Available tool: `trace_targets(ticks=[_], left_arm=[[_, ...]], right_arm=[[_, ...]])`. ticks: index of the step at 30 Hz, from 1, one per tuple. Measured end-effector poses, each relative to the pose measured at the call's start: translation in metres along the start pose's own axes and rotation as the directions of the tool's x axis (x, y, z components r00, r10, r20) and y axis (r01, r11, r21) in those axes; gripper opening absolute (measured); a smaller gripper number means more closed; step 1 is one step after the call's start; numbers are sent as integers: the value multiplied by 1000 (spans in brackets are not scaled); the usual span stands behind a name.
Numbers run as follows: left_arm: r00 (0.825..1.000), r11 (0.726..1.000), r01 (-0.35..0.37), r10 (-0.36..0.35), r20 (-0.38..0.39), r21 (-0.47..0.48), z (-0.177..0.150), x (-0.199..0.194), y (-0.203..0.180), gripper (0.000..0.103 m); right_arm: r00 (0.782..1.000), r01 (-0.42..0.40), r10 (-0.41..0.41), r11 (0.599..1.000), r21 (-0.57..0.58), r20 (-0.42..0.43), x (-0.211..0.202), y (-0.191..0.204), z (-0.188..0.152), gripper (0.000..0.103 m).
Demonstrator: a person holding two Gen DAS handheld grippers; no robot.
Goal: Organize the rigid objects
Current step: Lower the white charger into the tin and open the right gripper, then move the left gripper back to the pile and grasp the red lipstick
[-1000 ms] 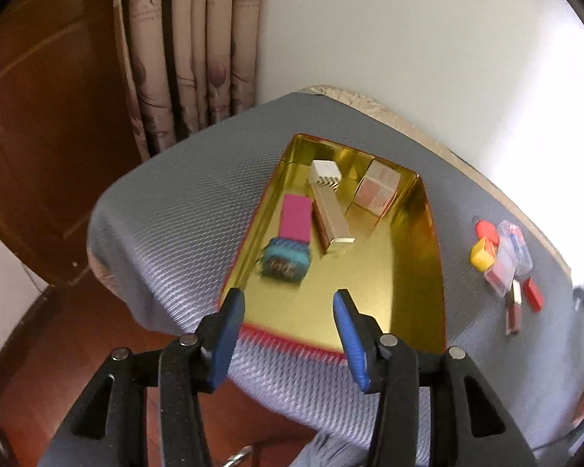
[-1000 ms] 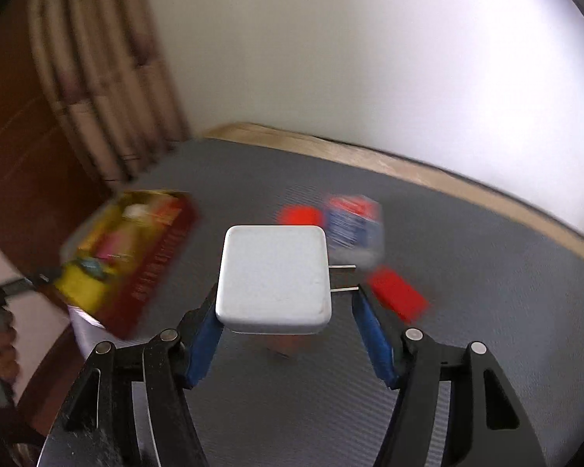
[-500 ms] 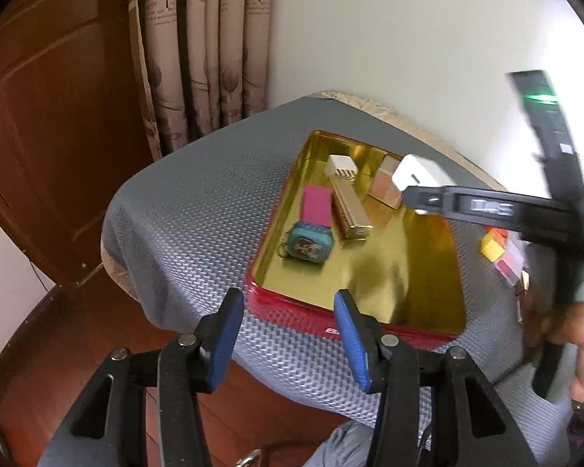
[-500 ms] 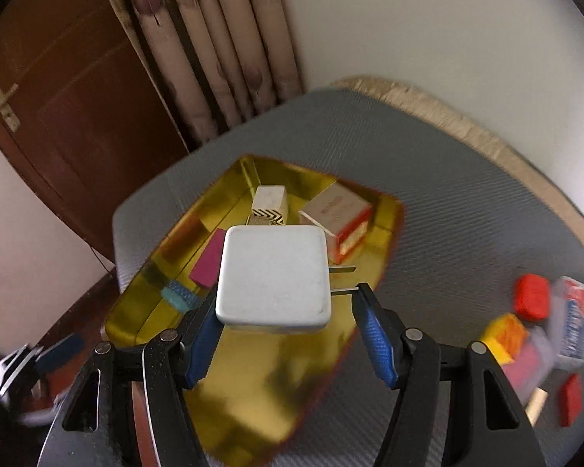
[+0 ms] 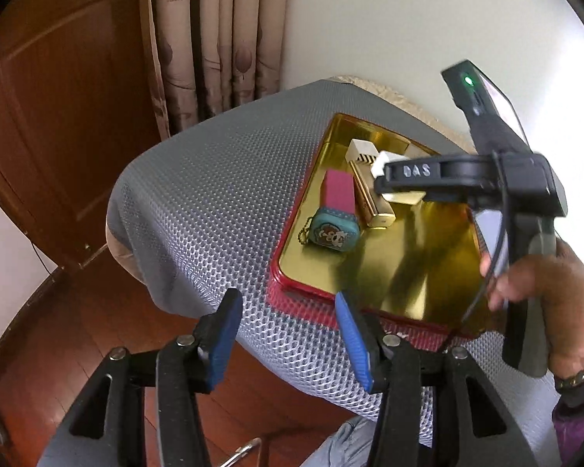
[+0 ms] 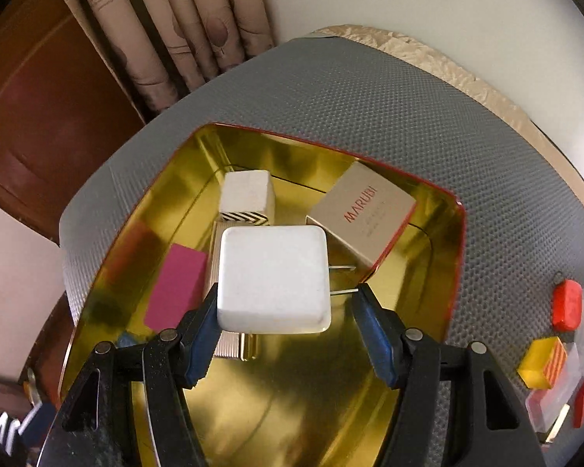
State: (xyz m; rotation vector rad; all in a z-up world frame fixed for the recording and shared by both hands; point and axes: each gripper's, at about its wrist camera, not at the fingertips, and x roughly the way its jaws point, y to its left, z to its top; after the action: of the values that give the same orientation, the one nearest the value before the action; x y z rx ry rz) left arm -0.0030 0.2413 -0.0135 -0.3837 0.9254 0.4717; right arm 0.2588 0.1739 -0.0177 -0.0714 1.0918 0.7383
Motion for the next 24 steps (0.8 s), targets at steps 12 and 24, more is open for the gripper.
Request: trace_targets(ticks=[12,24], left_arm=[[1000,998,-20,20,1,55,-2,0,-4,51],[997,990,-68,63,43,121,-1,-5,-12,51]], right_arm=[[1000,-25,24,998,58,18,-4,0,11,68],[935,29,-55,997,78,351,-110,-58,-92,88]])
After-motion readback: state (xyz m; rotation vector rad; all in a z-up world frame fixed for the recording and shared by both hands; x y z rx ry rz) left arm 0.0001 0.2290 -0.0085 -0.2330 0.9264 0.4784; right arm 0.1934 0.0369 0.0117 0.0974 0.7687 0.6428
